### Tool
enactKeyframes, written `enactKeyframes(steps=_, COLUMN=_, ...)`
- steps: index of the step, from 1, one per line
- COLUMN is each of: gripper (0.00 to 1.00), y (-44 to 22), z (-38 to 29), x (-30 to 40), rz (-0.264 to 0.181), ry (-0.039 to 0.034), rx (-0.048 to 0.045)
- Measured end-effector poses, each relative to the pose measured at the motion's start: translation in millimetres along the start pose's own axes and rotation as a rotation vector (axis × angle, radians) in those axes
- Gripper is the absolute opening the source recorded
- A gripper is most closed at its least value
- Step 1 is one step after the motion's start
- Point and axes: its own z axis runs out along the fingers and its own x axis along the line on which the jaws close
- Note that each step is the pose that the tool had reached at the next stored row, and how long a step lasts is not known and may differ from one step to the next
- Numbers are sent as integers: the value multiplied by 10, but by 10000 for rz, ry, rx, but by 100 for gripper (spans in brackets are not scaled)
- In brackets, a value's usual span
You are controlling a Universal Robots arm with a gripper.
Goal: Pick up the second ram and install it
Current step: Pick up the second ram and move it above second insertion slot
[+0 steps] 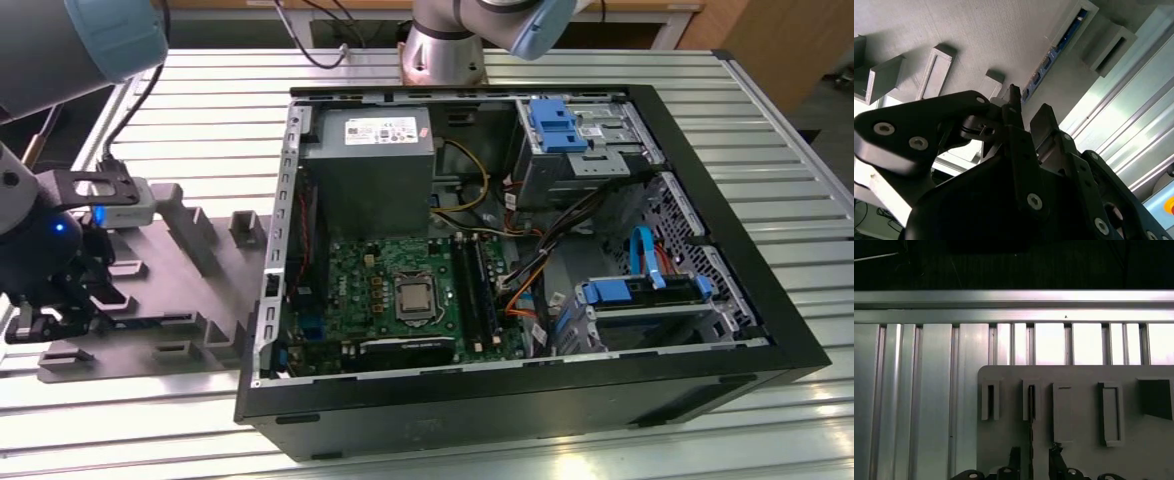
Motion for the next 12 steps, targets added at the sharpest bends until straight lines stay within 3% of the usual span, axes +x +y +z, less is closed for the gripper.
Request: enactKeyframes(steps=12, gripper=36, y=23, z=122, x=4, rz=-449, ry=21, rx=-14)
